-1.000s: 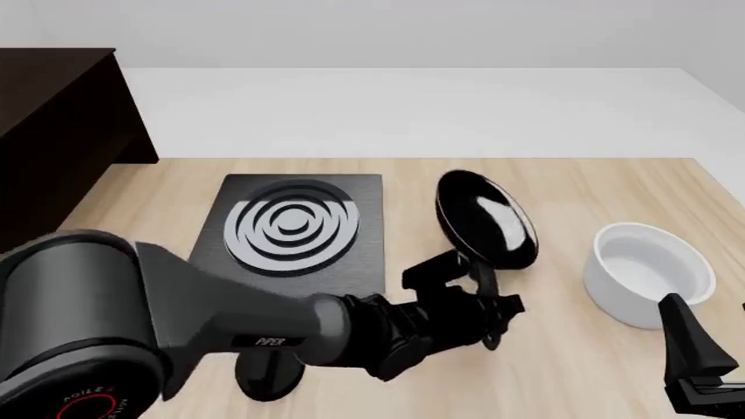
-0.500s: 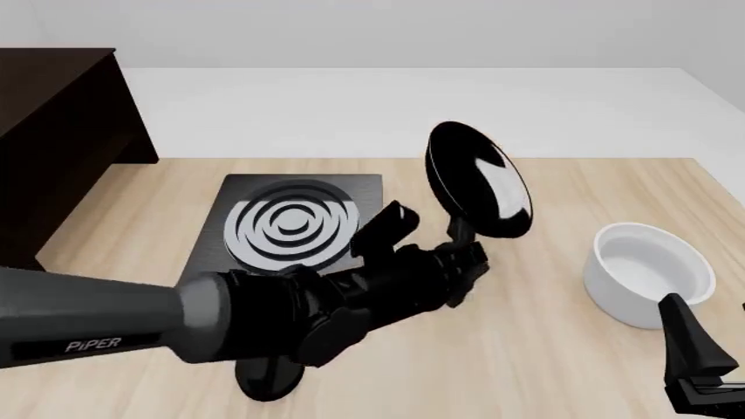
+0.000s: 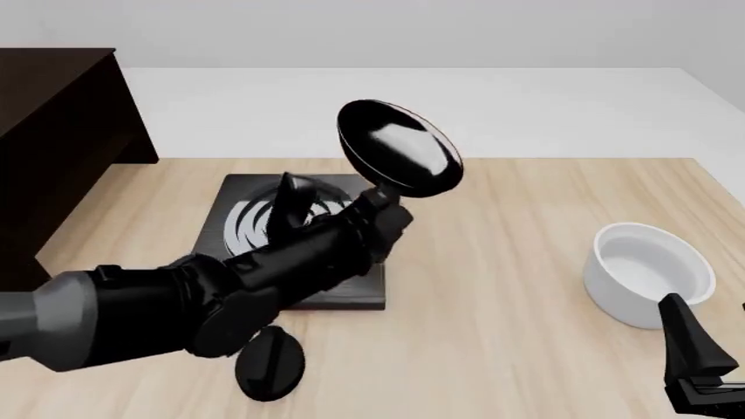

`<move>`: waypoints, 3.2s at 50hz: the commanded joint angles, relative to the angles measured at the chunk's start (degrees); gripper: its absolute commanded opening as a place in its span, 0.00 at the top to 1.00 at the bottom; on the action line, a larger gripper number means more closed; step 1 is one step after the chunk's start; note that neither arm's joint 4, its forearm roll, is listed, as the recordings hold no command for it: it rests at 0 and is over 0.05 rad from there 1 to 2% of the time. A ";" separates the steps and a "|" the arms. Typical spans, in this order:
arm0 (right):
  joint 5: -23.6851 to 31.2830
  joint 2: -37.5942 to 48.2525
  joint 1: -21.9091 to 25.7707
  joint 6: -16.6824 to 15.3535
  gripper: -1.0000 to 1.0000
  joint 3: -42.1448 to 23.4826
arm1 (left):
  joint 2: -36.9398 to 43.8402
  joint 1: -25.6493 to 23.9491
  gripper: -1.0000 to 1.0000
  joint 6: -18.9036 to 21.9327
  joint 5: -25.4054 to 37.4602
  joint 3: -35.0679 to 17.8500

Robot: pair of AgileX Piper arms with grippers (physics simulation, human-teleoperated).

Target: Put the frying pan under the cabinet shelf.

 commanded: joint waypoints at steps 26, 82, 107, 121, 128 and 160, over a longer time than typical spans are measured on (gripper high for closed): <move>0.00 0.00 0.01 -0.02 0.00 0.00 | -7.19 17.11 1.00 -22.67 -33.29 24.31; 0.01 0.00 0.00 0.00 0.00 0.00 | -7.90 31.41 1.00 -29.73 -44.28 36.59; 0.00 0.00 0.00 0.01 0.00 0.00 | -7.89 38.05 1.00 -33.96 -45.94 36.80; 0.00 0.00 0.00 -0.01 0.00 0.00 | -6.60 40.68 1.00 -35.95 -45.94 36.73; -0.01 0.00 0.01 0.00 0.00 0.00 | -7.05 42.18 1.00 -37.49 -45.94 37.12; 0.00 0.00 0.00 -0.01 0.00 0.00 | -3.20 47.87 1.00 -41.69 -45.94 35.26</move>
